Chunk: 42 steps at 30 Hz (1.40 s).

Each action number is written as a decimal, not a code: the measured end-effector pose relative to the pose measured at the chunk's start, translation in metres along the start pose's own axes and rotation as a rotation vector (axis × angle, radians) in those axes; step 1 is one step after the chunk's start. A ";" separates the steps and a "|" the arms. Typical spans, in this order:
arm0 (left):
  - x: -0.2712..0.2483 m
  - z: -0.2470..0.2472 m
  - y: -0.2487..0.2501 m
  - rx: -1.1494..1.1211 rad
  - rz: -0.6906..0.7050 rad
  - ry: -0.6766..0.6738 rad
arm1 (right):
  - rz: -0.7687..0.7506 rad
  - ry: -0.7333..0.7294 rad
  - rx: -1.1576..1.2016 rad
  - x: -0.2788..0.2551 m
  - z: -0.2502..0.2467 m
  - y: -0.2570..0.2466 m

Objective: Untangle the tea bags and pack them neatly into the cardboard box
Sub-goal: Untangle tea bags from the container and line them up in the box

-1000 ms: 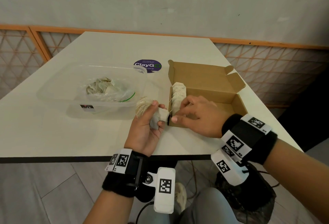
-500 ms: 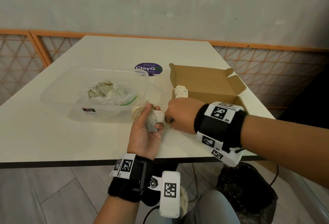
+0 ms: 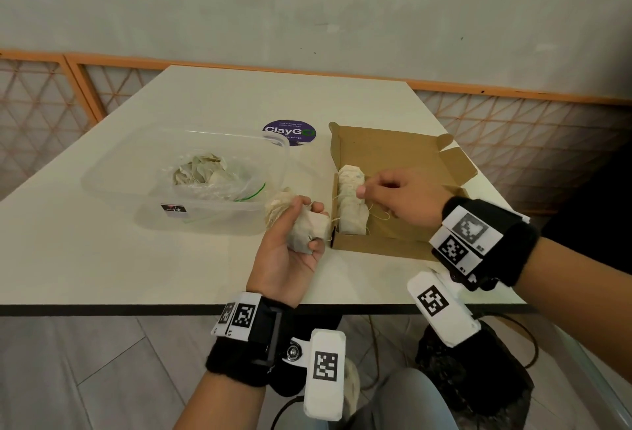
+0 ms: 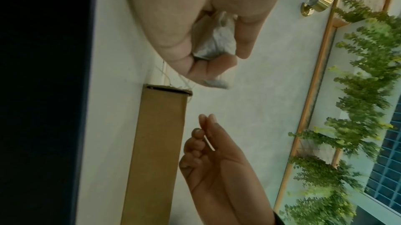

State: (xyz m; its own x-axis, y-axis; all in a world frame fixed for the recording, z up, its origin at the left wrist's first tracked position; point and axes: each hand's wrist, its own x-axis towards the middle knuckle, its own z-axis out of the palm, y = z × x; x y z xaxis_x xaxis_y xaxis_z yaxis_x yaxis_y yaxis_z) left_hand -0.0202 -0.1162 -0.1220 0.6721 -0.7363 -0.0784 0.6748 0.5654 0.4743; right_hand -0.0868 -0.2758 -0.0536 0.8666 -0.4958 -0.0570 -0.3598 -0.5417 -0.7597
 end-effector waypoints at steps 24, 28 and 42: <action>0.035 0.103 0.011 0.159 -0.147 -0.147 | -0.222 -0.050 0.035 -0.060 0.000 0.026; 0.025 0.079 0.007 0.154 -0.213 -0.192 | -0.156 0.165 0.471 -0.058 -0.004 0.041; 0.022 0.063 -0.027 0.593 -0.069 -0.019 | -0.165 0.123 0.623 -0.043 0.008 0.044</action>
State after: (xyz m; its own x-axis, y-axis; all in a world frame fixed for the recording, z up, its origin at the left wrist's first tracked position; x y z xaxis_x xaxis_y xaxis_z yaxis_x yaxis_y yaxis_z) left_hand -0.0430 -0.1708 -0.0810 0.6236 -0.7734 -0.1136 0.4277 0.2160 0.8778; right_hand -0.1369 -0.2728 -0.0899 0.8341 -0.5338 0.1393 0.0745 -0.1412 -0.9872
